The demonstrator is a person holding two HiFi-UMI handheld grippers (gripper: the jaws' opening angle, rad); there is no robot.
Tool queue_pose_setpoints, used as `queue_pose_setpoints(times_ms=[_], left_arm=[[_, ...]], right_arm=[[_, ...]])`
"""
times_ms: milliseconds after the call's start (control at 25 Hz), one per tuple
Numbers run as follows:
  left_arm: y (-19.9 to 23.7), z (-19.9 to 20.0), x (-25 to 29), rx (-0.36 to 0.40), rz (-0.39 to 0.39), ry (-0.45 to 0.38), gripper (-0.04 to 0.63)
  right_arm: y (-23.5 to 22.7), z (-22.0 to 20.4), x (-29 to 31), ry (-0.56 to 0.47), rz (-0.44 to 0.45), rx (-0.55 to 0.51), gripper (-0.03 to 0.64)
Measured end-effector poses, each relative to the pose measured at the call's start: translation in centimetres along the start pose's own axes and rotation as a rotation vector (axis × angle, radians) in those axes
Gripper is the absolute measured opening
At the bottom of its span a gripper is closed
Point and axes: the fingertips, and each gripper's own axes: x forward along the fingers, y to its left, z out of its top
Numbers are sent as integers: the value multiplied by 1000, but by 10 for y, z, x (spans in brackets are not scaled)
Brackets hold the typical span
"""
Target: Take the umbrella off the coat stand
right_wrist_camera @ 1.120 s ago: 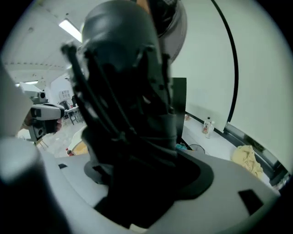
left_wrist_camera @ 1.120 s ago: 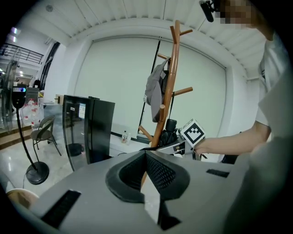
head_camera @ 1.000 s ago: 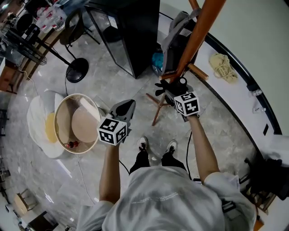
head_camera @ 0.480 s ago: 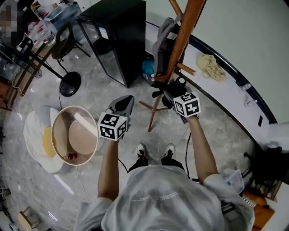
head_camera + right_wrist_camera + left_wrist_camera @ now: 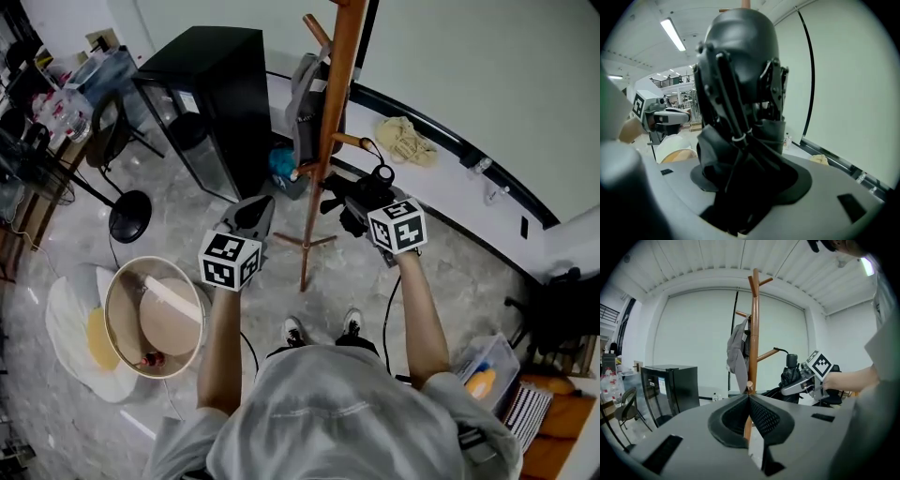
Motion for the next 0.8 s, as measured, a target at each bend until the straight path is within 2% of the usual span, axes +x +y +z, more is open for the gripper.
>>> queue_pose_setpoints(times_ms=[280,480,800], left_arm=[[-11,35,0,72,19,-67,14],[-20,61,-3,134,67,-108,14],[-53,96,2,196,108,-153,14]], right_arm=[[-21,13,-62,-62,-50,18,275],[-36,18,-102,-103,-80,25,275],[-56,25,-156,-186,-104,6,275]])
